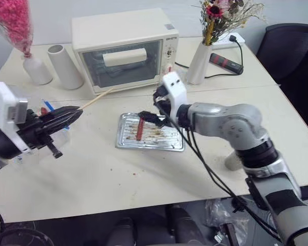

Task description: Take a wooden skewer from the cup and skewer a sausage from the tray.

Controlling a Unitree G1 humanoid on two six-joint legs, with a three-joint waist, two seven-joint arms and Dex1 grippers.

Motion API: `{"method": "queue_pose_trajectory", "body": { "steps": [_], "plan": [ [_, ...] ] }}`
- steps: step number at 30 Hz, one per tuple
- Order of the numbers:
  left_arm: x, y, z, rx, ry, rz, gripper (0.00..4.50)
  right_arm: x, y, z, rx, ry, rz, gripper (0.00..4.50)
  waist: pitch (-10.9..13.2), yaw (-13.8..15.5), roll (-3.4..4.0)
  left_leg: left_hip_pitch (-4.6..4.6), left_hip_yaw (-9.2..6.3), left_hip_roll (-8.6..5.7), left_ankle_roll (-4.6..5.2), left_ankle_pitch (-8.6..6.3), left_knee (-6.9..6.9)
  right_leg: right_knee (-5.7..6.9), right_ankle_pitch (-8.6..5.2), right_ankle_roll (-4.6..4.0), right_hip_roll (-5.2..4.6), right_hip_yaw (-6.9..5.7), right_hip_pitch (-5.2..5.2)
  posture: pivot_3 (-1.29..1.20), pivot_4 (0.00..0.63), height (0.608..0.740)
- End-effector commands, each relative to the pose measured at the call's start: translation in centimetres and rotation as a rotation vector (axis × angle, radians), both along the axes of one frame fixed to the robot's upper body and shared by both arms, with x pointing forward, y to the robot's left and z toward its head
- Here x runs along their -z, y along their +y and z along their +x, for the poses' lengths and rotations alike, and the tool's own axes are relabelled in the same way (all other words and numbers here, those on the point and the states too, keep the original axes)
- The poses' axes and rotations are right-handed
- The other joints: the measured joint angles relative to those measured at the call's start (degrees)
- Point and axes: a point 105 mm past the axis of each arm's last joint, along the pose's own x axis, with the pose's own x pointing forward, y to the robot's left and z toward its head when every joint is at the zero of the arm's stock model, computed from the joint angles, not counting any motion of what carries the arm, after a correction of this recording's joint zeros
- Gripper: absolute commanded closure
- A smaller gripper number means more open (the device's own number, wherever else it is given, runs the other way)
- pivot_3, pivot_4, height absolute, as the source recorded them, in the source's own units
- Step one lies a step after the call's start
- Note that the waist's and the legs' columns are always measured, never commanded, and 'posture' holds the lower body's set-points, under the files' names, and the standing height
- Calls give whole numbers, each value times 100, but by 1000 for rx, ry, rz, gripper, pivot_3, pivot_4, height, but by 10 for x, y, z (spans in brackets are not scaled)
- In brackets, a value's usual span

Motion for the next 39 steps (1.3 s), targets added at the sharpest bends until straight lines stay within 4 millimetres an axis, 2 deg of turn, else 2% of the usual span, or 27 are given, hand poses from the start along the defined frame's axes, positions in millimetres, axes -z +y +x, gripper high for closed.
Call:
{"method": "queue_pose_trajectory", "body": {
  "steps": [1,9,12,23,30,34,37,39],
  "plan": [
    [-11,-3,-11,1,-49,27,4500,11,10,7,23,-17,-27,514,-3,-10,-5,0,0,0,-1,0,0,0,0,-1,0,-1,1,0,150,740],
    [-7,-10,-16,-7,-49,24,4500,34,12,19,82,12,-69,514,-4,-52,-6,-1,-2,0,-5,0,0,3,1,-5,1,-6,-2,0,150,740],
    [-8,-8,-16,-15,-51,25,4500,44,19,19,71,43,-68,514,-4,-114,-7,0,-2,0,-10,3,0,9,1,-6,2,-7,-2,0,150,740],
    [-9,-9,-12,-17,-67,35,4500,52,39,21,53,76,-36,514,-5,-237,-9,11,-4,-3,-30,17,0,45,2,-20,17,-5,-7,0,150,740],
    [-12,-8,-8,-20,-80,31,4500,68,53,12,-54,46,-112,514,-9,-305,-14,17,-6,-6,-31,19,0,51,2,-21,18,-6,-4,0,150,740],
    [-14,-9,-7,-17,-86,29,4500,76,53,14,-102,-27,-186,514,-10,-337,-15,21,-6,-4,-33,20,0,55,2,-21,19,-4,-4,0,150,740],
    [-15,-9,-6,-17,-88,28,4500,82,49,18,-133,-80,-232,1081,-11,-338,-18,23,-7,-5,-36,22,0,57,2,-22,22,-5,-4,0,150,740],
    [-15,-8,-6,-18,-90,27,4500,82,48,18,-156,-106,-249,1081,-12,-340,-19,26,-6,-8,-36,22,0,56,2,-22,23,-5,0,0,150,740]
  ]
}}
